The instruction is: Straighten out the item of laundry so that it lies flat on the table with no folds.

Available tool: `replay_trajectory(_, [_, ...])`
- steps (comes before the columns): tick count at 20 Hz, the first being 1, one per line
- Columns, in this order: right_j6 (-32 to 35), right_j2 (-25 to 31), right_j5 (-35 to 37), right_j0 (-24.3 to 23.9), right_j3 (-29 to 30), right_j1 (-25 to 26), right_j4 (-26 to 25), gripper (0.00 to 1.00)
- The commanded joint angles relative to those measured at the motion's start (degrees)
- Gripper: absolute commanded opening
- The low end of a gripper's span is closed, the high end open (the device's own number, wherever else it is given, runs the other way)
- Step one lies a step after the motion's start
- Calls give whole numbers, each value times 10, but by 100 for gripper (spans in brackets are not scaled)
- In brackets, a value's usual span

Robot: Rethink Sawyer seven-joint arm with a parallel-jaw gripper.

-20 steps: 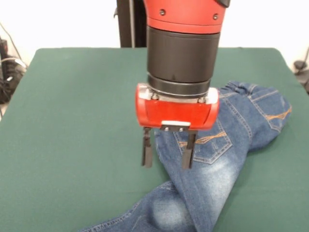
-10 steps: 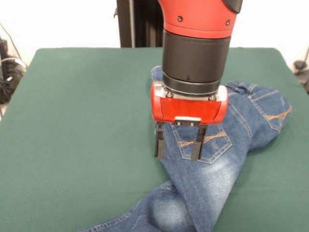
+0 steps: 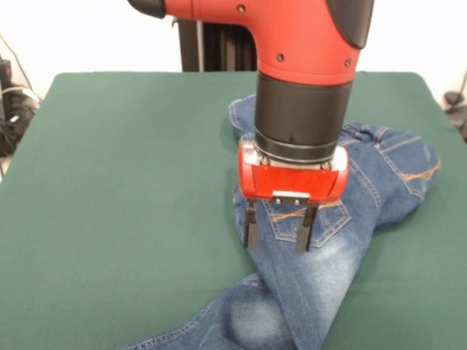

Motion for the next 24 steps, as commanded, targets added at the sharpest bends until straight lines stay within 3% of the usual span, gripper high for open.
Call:
replay_trajectory(1, [190, -6, -49, 34, 78, 64, 34, 100])
replay_trajectory(24, [163, -33, -95, 50, 54, 104, 107, 100])
